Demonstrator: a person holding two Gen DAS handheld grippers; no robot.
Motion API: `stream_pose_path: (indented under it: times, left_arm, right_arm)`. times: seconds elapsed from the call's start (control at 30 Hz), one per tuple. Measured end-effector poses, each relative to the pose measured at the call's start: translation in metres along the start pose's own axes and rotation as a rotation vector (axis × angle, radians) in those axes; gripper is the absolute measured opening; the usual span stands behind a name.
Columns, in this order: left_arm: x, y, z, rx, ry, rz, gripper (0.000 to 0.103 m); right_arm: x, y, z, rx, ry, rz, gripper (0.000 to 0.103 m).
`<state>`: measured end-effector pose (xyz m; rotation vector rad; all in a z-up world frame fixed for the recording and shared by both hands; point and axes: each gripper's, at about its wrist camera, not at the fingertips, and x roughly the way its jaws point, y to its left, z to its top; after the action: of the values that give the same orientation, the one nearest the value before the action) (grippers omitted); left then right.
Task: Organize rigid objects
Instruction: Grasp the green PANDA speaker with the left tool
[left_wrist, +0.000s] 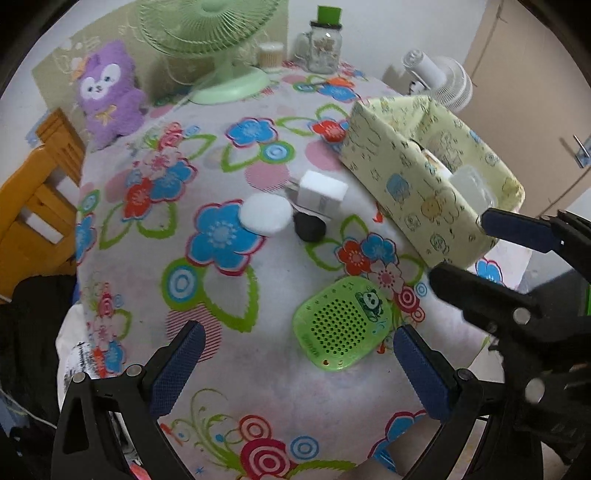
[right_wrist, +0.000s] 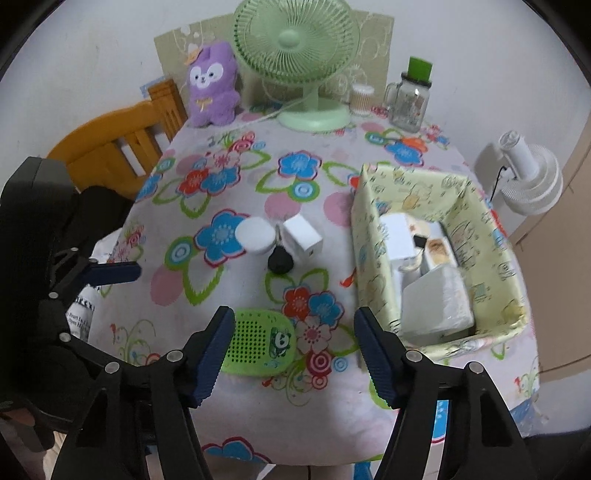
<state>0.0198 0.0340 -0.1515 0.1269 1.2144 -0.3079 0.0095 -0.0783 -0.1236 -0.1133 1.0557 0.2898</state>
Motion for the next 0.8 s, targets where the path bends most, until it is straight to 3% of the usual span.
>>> stream_pose_path:
  times: [0.5,0.8]
  left_arm:
    - [0.053,-0.021,-0.009,0.173,0.073,-0.049,0.103]
    - [0.064,-0.034,-0.014,0.332,0.029,-0.079,0.103]
  right_arm:
    - [0.044,-0.009,-0.029,0.08,0.088,0.009,0.065]
    - [0.059,-0.019,-0.047,0.153,0.148,0.019,0.064]
